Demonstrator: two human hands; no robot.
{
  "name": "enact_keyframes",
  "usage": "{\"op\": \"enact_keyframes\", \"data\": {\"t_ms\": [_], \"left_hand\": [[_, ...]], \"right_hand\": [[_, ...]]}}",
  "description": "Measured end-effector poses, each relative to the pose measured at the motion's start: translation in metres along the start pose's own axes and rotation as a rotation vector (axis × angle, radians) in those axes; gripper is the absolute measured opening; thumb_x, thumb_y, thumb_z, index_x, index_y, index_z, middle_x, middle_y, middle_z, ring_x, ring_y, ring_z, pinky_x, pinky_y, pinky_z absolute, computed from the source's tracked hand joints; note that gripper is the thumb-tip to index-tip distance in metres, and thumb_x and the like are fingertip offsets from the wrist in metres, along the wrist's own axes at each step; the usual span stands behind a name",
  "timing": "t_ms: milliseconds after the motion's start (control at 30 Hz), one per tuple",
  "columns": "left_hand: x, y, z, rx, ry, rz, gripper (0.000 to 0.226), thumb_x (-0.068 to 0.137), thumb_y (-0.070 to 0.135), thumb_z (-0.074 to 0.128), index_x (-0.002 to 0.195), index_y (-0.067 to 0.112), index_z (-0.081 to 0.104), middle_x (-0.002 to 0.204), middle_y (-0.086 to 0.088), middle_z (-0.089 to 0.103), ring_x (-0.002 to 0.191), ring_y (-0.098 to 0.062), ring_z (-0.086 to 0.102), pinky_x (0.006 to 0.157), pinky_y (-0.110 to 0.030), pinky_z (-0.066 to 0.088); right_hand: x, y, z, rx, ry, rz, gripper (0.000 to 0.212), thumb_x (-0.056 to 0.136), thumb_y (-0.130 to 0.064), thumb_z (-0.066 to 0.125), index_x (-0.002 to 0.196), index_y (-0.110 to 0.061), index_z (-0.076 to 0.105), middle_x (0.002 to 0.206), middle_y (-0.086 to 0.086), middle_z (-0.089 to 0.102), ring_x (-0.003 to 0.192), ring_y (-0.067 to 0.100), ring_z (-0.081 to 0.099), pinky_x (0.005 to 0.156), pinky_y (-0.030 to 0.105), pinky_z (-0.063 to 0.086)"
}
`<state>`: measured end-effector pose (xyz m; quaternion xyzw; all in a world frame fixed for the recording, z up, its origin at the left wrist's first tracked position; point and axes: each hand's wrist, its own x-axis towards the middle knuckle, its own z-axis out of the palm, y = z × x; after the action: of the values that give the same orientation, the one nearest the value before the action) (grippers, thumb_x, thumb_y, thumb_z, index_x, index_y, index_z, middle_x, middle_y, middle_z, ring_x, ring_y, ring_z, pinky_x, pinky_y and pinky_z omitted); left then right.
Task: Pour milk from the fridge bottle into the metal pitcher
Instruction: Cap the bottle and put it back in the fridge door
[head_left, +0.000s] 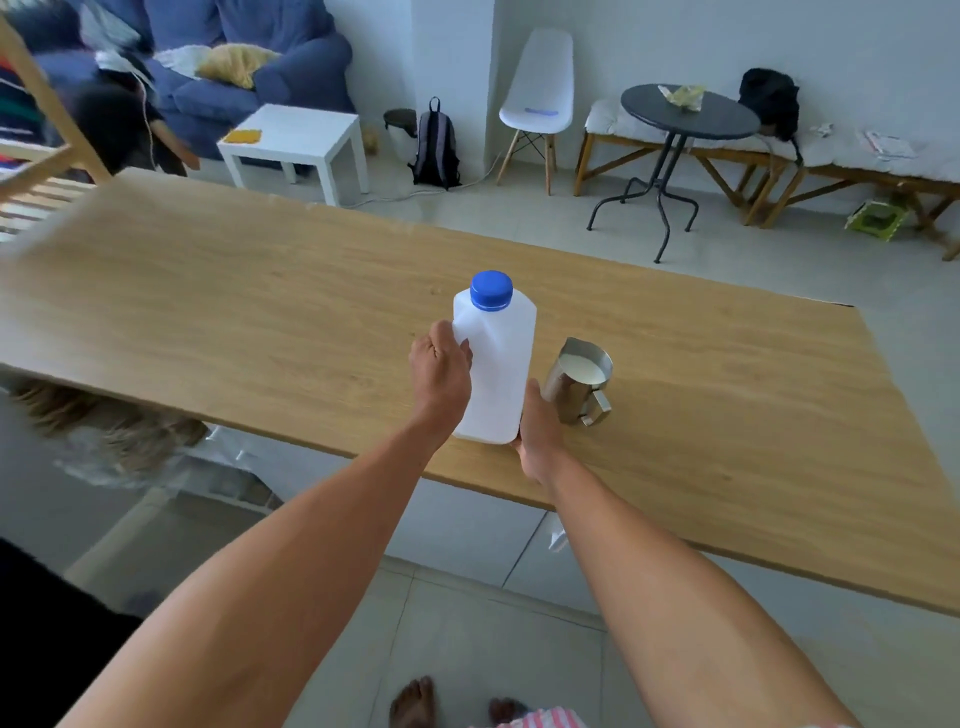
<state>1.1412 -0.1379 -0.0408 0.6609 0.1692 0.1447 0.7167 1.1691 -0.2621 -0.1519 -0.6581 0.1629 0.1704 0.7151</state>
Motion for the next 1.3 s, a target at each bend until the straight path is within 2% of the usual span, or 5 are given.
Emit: {"op": "enact_keyframes", "data": {"t_ms": [433,567,667,1033,1300], "left_hand": [[-0.060,0.016,-0.055,-0.056,0.449,-0.001,0.034,0.081,0.033,0.036,0.048,0.029,0.032,0.054,0.006,0.035,0.062,-0.021,0.029,0.071,-0.043,0.028],[-0.084,0.019,-0.097,-0.074,0.607,0.020,0.034,0.079,0.034,0.038,0.046,0.028,0.032,0.053,0.004,0.035,0.062,-0.021,0.029,0.071,-0.043,0.027],[-0.107,0.021,-0.132,-0.052,0.696,0.040,0.041,0.083,0.029,0.037,0.042,0.028,0.034,0.047,0.008,0.037,0.054,-0.018,0.029,0.068,-0.042,0.027],[-0.267,0.035,-0.299,-0.076,1.143,0.148,0.038,0.082,0.026,0.038,0.046,0.028,0.029,0.052,0.006,0.030,0.052,-0.015,0.025,0.056,-0.033,0.021],[-0.413,0.037,-0.393,-0.038,1.434,0.171,0.032,0.084,0.027,0.039,0.054,0.026,0.029,0.056,0.000,0.032,0.053,-0.017,0.025,0.056,-0.033,0.020]], "right_hand": [[-0.028,0.001,0.042,-0.308,-0.432,0.007,0.048,0.093,-0.057,0.044,0.106,-0.021,0.072,0.107,0.006,0.079,0.095,0.033,0.074,0.081,0.050,0.060],[-0.052,0.016,0.079,-0.325,-0.585,0.030,0.044,0.097,-0.050,0.041,0.103,-0.018,0.070,0.092,0.000,0.071,0.078,0.020,0.063,0.070,0.036,0.052],[-0.074,0.033,0.107,-0.365,-0.659,0.024,0.052,0.093,-0.054,0.042,0.111,-0.015,0.071,0.106,0.013,0.072,0.084,0.023,0.064,0.073,0.040,0.053],[-0.244,0.116,0.240,-0.542,-1.062,0.018,0.060,0.094,-0.065,0.041,0.112,-0.020,0.075,0.112,0.007,0.079,0.108,0.031,0.074,0.097,0.055,0.060],[-0.402,0.190,0.293,-0.637,-1.329,0.074,0.046,0.098,-0.055,0.041,0.089,-0.017,0.064,0.078,0.002,0.065,0.076,0.024,0.056,0.070,0.038,0.049]]}}
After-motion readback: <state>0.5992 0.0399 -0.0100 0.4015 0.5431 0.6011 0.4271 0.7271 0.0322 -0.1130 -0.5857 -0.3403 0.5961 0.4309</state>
